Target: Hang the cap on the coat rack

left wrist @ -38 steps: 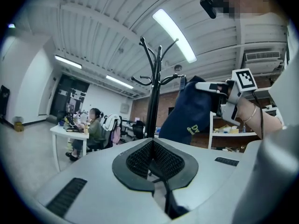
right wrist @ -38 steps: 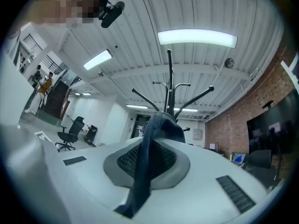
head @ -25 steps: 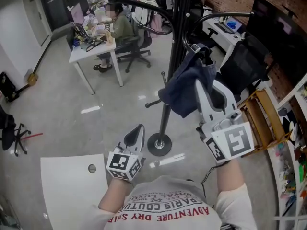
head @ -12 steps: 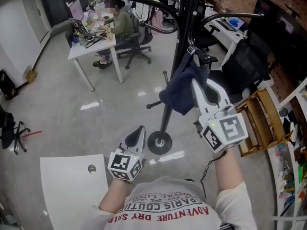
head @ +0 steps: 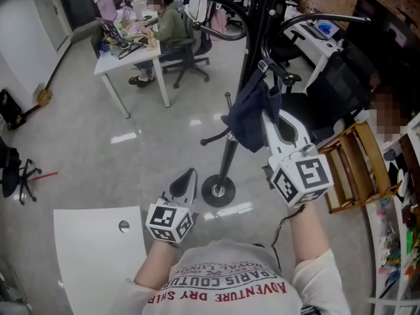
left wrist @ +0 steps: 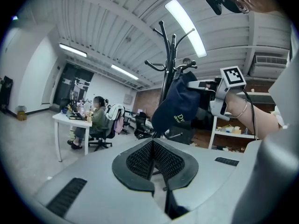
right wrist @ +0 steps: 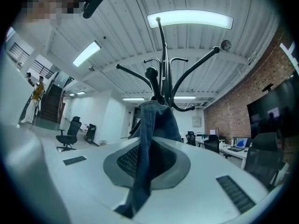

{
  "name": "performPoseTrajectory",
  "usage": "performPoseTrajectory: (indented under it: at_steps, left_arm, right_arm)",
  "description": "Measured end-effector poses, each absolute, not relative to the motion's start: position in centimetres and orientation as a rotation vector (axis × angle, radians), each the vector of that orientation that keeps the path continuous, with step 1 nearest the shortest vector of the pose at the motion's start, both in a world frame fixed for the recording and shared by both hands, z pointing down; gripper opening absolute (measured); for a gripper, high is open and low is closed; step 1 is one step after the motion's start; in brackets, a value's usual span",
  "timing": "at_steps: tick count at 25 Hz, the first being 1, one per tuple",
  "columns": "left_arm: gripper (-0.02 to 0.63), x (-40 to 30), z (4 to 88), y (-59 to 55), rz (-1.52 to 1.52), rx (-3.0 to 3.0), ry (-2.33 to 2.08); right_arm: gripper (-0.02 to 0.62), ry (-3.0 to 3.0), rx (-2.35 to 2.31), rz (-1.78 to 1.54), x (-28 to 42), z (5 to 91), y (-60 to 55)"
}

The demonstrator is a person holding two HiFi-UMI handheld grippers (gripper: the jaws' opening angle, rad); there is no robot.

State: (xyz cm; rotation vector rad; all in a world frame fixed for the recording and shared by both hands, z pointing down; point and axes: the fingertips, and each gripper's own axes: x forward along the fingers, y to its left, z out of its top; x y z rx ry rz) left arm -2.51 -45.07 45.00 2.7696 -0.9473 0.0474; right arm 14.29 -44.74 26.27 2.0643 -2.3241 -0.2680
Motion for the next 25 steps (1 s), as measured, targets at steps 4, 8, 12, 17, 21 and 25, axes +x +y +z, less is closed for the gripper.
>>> performPoseTrajectory:
  at_steps: [4,8,12,17,21,25]
  left_arm:
    - [0.005,-2.0,45.3,-44.3,0.061,2.776,-0.937]
    - [0.005,-1.4,44.8,-43.5,0.051,2.789,-0.942]
    - [0.005,-0.7,43.3,-42.4,0.027,2.805,-0.952]
    - [0.005,0.6,41.2,-40.3,-0.031,2.829,-0.990]
    - [0.005,2.0,39.2,-38.3,-0.081,2.845,-1.009]
    - [0.005,3.7,38.2,-35.8,-0.100,2.851,-1.022]
  right_arm:
    - [0.017,-2.306,2.116,-0.313,14.6,26.8,-44.2]
    - [0.084,-2.310,2.187,-0.372,15.3,26.1,-43.0]
    - [0.210,-2.336,2.180,-0.362,15.6,26.3,-41.1]
    - [0.209,-2.415,2.143,-0.307,16.2,28.2,-36.8]
    - [0.105,-2.459,2.143,-0.142,17.4,31.2,-34.1]
    - [0.031,-2.408,2.126,-0.067,18.7,33.9,-31.8]
